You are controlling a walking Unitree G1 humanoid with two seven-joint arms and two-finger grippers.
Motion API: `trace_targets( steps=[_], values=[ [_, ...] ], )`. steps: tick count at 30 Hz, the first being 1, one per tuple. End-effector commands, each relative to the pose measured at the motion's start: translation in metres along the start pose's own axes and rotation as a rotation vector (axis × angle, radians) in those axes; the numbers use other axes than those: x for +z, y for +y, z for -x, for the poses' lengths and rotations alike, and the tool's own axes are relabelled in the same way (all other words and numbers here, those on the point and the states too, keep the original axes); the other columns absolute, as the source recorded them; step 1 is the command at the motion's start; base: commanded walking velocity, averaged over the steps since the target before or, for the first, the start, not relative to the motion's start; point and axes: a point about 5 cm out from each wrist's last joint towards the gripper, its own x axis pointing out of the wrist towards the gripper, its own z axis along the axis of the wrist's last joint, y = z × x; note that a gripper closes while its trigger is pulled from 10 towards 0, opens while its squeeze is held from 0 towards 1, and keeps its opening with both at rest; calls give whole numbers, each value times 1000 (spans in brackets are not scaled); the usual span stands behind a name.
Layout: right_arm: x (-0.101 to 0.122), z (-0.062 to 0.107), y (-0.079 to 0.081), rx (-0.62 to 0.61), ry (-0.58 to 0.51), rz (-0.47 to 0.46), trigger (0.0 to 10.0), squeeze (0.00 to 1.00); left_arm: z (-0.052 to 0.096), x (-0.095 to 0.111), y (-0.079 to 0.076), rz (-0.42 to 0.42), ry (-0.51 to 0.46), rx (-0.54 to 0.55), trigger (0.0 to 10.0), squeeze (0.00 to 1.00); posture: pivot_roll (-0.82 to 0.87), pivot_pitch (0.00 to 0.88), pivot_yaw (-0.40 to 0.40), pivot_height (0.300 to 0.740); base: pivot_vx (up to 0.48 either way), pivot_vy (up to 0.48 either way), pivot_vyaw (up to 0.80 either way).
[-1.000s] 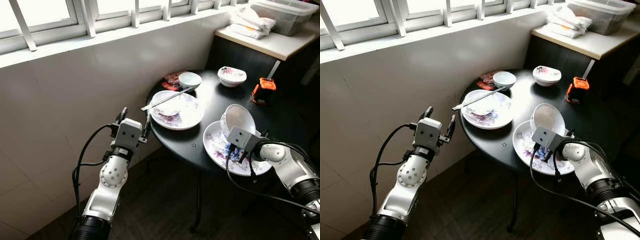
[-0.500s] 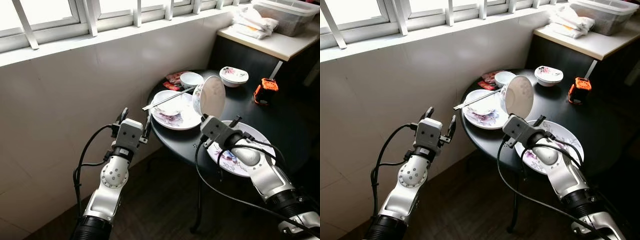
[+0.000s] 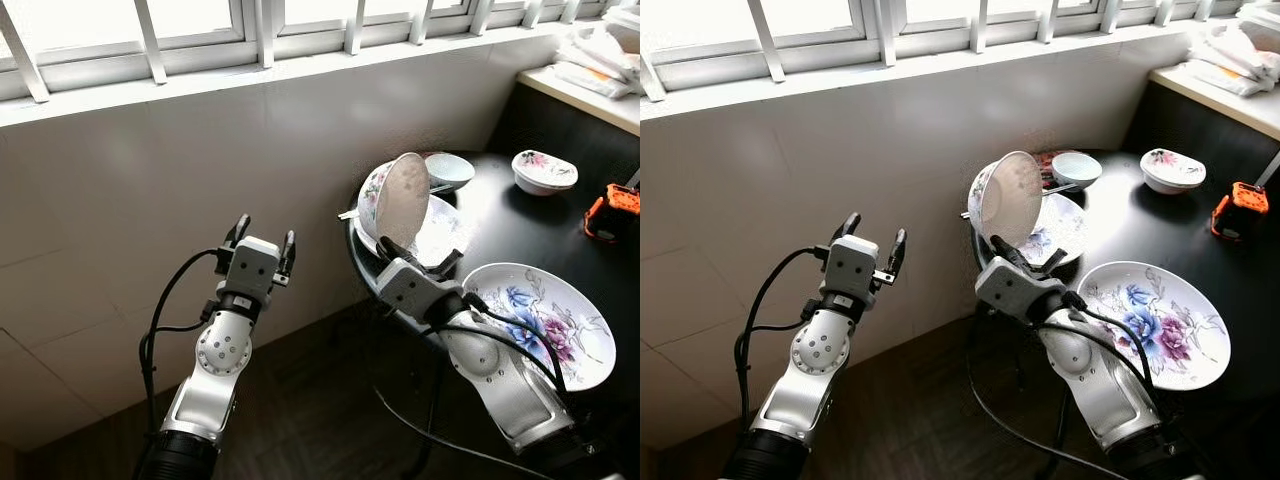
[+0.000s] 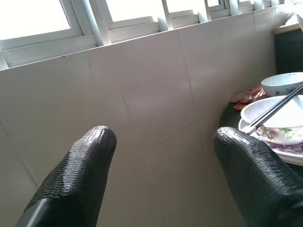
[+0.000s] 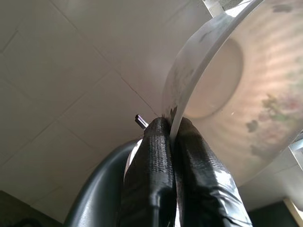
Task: Kitchen organization
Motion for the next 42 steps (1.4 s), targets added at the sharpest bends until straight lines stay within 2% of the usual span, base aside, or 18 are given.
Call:
trace_targets(
  steps=[1, 10, 42],
  values=[
    [9, 1, -3, -22, -37, 16, 0, 0, -1, 2, 0, -7, -6, 1, 10000, 0, 42, 0, -55, 740, 0, 0, 800],
    [15, 3, 7, -17, -52, 22, 0, 0, -1, 3, 1, -11, -15, 4, 10000, 0, 50, 0, -55, 740, 0, 0, 800],
    [15, -3, 6, -28, -52, 38, 0, 0, 1, 4, 4, 4, -19, 24, 10000, 0, 59, 0, -63, 740, 0, 0, 800]
  ],
)
